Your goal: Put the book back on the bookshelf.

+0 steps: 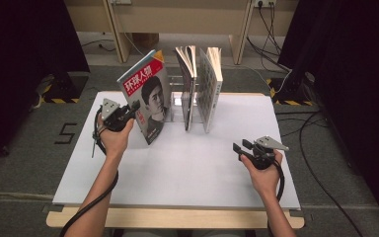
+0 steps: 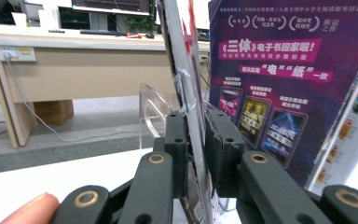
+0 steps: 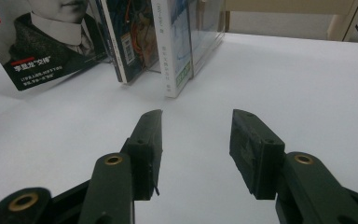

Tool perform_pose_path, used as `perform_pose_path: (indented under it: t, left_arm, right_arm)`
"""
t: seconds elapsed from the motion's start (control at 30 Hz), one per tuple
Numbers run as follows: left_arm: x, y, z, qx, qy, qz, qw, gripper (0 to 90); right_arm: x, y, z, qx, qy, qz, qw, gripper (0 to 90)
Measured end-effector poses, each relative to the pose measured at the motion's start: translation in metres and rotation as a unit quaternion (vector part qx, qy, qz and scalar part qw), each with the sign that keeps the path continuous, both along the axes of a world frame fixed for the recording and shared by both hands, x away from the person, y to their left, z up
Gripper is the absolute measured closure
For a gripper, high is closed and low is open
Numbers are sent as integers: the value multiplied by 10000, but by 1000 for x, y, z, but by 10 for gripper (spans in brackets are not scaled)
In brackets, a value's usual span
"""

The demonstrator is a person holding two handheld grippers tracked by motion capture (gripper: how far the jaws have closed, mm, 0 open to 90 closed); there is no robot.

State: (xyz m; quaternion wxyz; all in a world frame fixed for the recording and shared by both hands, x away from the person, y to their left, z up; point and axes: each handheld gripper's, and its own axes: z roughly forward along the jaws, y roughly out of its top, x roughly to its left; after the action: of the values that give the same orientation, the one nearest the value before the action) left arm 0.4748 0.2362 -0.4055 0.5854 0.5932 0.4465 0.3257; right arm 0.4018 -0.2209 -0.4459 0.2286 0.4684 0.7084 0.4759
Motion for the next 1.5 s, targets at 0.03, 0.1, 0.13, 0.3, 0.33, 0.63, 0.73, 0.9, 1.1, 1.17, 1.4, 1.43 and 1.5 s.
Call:
perform_pose_path:
  t: [0.03, 0.1, 0.13, 0.3, 0.33, 0.63, 0.73, 0.9, 1.1, 1.17, 1.4, 1.43, 1.5]
  left_arm:
    - [0, 1, -2, -154, 56, -32, 9999, 775]
    - [1, 2, -4, -243, 119, -19, 9996, 763]
    - [1, 2, -4, -243, 119, -19, 9996, 757]
    - [8, 1, -5, -594, 253, -133, 9978, 713]
    - [8, 1, -5, -594, 253, -133, 9978, 710]
    - [15, -1, 5, -1114, 209, -290, 9931, 777]
    - [15, -3, 7, -1145, 244, -333, 9926, 802]
    - [15, -6, 12, -1159, 358, -355, 9920, 840]
    - [15, -8, 17, -1080, 397, -374, 9927, 861]
    - [14, -8, 20, -1065, 347, -339, 9931, 861]
    - [13, -10, 25, -1005, 135, -241, 9945, 863]
    - [13, -10, 25, -1005, 135, -241, 9945, 863]
    - [13, -10, 28, -975, 72, -207, 9950, 863]
  right_arm:
    - [0, 0, 0, -17, -28, 25, 10000, 545]
    - [0, 0, 0, -13, -23, 25, 10000, 544]
    - [0, 0, 0, -6, -13, 14, 10000, 544]
    - [1, -1, -1, 16, 26, -4, 10000, 544]
    - [1, -1, -1, 16, 26, -4, 10000, 544]
    - [1, -3, -1, 33, 57, -4, 10000, 541]
    - [1, -2, -1, 31, 89, 3, 10000, 539]
    - [2, -3, -2, 44, 110, -7, 9999, 538]
    - [1, -3, -2, 47, 112, -6, 9999, 539]
    - [1, -2, -1, 45, 129, -15, 9999, 539]
    - [1, -3, -1, 36, 76, -33, 10000, 540]
    - [1, -3, -1, 36, 76, -33, 10000, 540]
    - [1, -3, -2, 35, 74, -32, 10000, 540]
